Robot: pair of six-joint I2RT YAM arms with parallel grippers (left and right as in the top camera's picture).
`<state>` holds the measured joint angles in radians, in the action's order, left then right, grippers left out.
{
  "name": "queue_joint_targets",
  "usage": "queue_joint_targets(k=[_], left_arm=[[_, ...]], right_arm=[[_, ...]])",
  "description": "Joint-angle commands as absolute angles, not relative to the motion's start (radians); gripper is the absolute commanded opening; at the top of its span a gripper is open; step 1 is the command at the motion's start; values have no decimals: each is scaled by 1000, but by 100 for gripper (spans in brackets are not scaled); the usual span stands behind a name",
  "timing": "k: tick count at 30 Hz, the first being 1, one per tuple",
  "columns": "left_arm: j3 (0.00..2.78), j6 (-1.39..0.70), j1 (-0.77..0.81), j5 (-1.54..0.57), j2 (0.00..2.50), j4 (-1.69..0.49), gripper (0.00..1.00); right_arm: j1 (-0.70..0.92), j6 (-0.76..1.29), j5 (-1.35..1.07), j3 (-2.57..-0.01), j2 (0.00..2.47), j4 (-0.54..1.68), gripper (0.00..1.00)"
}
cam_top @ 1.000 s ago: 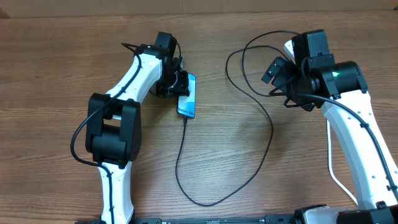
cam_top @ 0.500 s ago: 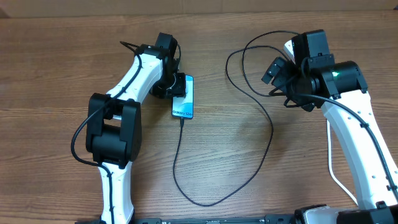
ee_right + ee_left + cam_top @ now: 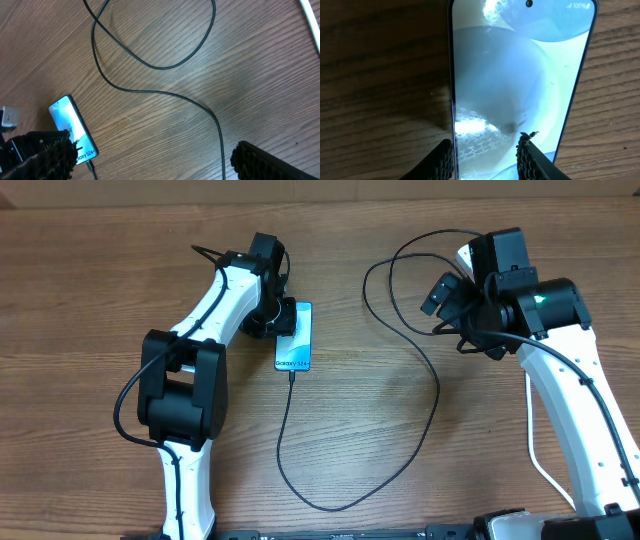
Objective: Plug charger to phone and switch on socket
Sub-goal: 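Lower the phone flat onto the table with the left gripper, then open the left gripper, raise it, and move the right gripper to the power strip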
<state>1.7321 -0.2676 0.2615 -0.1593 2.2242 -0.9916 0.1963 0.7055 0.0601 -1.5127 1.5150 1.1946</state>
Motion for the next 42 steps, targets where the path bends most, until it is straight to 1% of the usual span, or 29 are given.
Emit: queue_joint_targets(k=[1,4,8,9,13,14,15,18,19,24,28,34,37,42], left_arm=[[1780,-272,255,-150,2228,-1028,36],[1862,-269,245,-155,2202,-1071,36],[2008,-269,233,-158,2152,-1141,36],[2045,-269,231,-157,2137,-1158,37],[2149,-269,226,-146,2070,-1201,51],[2162,-269,226,-146,2053,-1201,66],[2168,-269,226,-144,2034,-1198,100],[2169,-269,226,-95,2007,-1195,100],[2169,-269,226,-62,2006,-1199,100],[2163,-269,226,-47,2012,-1201,100],[2163,-270,227,-48,2013,-1201,100],[2163,-270,228,-48,2013,-1201,100],[2163,-270,228,-48,2013,-1201,100],[2163,-270,228,-48,2013,-1201,100]], right_arm=[[194,696,81,-1511,1523,1191,100],[192,545,-20,-1519,1528,1182,100],[167,514,-44,-1580,1565,1221,100],[153,500,-46,-1607,1579,1242,100],[82,445,-47,-1752,1660,1354,100],[58,437,-47,-1795,1687,1382,100],[32,435,-46,-1839,1715,1401,100],[-46,436,-34,-1908,1775,1381,100],[-94,437,1,-1910,1797,1317,100],[-171,437,119,-1896,1847,1174,100],[-198,436,184,-1858,1890,1050,100],[-204,431,310,-1852,1987,953,100],[-204,364,317,-1852,2043,907,100],[-205,343,317,-1852,2137,875,100]])
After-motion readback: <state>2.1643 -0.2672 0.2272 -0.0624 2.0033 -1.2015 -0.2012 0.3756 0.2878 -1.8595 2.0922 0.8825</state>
